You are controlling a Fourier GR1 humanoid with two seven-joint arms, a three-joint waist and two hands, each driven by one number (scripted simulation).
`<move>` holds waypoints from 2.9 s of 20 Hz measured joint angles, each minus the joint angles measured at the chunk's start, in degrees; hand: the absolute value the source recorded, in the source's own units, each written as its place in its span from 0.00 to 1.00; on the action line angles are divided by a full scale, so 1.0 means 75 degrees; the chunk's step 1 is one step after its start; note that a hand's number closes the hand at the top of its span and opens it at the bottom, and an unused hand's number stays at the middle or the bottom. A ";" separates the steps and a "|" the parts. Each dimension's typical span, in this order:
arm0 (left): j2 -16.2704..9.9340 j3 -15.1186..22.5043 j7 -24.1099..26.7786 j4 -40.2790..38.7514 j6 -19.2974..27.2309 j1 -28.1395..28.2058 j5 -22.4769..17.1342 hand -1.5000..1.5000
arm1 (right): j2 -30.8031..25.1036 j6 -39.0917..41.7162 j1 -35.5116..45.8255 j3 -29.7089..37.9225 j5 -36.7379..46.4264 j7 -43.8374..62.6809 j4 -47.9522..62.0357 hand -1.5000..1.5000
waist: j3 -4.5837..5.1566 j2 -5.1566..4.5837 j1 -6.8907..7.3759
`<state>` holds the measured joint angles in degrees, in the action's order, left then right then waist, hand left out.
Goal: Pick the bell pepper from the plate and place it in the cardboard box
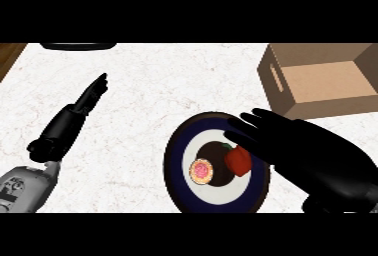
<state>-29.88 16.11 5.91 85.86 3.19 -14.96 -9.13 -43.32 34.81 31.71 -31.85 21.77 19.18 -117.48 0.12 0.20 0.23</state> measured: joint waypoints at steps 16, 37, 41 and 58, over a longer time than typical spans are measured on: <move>0.0461 -0.0657 -0.0114 0.0219 -0.0534 0.0247 0.0538 0.50 | 0.2239 0.1301 -0.0409 -0.0918 0.1654 0.2025 0.0215 0.00 | -0.0015 -0.0021 -0.0001; 0.1192 -0.1493 -0.0424 0.0388 -0.1341 0.0249 0.1245 0.50 | 0.3004 0.0871 -0.1095 -0.0791 0.4429 0.0166 0.1741 0.00 | -0.0017 -0.0024 -0.0015; 0.1383 -0.1547 -0.0248 0.0181 -0.1446 0.0214 0.1429 0.50 | 0.3291 0.0595 -0.1116 -0.0742 0.4777 -0.0227 0.2363 0.00 | -0.0016 -0.0031 -0.0012; 0.1732 -0.2093 -0.0364 0.0269 -0.1931 0.0233 0.1827 0.50 | 0.3743 -0.0515 -0.1416 -0.0303 0.6337 -0.1711 0.4190 1.00 | -0.0013 -0.0025 -0.0014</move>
<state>-16.89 0.41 3.19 87.87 -11.29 -13.22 4.57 -15.25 30.94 21.09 -34.12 69.30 6.34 -86.05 0.02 0.02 0.12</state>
